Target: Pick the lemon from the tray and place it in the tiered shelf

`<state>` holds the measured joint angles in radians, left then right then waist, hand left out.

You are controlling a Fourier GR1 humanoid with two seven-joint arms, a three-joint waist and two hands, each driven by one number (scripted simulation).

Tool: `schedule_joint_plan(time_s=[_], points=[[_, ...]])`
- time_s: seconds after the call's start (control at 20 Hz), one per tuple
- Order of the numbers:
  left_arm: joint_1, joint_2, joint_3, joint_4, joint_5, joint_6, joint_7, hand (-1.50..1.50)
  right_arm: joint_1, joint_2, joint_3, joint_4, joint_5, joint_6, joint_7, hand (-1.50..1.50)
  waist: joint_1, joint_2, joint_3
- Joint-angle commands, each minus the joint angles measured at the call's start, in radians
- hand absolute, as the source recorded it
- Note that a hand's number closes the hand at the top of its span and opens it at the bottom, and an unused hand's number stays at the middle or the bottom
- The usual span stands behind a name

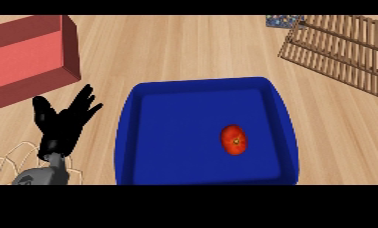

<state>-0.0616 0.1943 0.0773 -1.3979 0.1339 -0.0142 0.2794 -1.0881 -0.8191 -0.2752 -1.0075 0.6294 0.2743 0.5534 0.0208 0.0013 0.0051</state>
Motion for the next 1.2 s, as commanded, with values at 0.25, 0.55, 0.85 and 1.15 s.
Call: schedule_joint_plan(time_s=[0.25,0.55,0.85,1.15], points=[[0.039,0.001,0.010,-0.002,0.004,-0.009,0.027,0.00,-0.020,-0.003,0.010,0.241,0.068,-0.136,-0.187,1.50,0.001,0.004,-0.005],[0.006,-0.040,-0.020,0.041,-0.018,0.006,0.022,0.00,-0.101,-0.005,-0.001,0.391,0.091,-0.219,-0.289,1.50,0.014,0.011,-0.005],[-0.028,0.000,0.029,0.102,0.003,-0.028,0.001,0.00,-0.140,0.007,0.003,0.411,0.087,-0.195,-0.288,1.50,-0.002,0.005,-0.006],[-0.005,0.007,0.022,0.015,0.004,-0.024,0.048,0.00,-0.151,0.006,-0.073,0.442,0.055,-0.295,-0.247,1.50,0.006,0.005,-0.004]])
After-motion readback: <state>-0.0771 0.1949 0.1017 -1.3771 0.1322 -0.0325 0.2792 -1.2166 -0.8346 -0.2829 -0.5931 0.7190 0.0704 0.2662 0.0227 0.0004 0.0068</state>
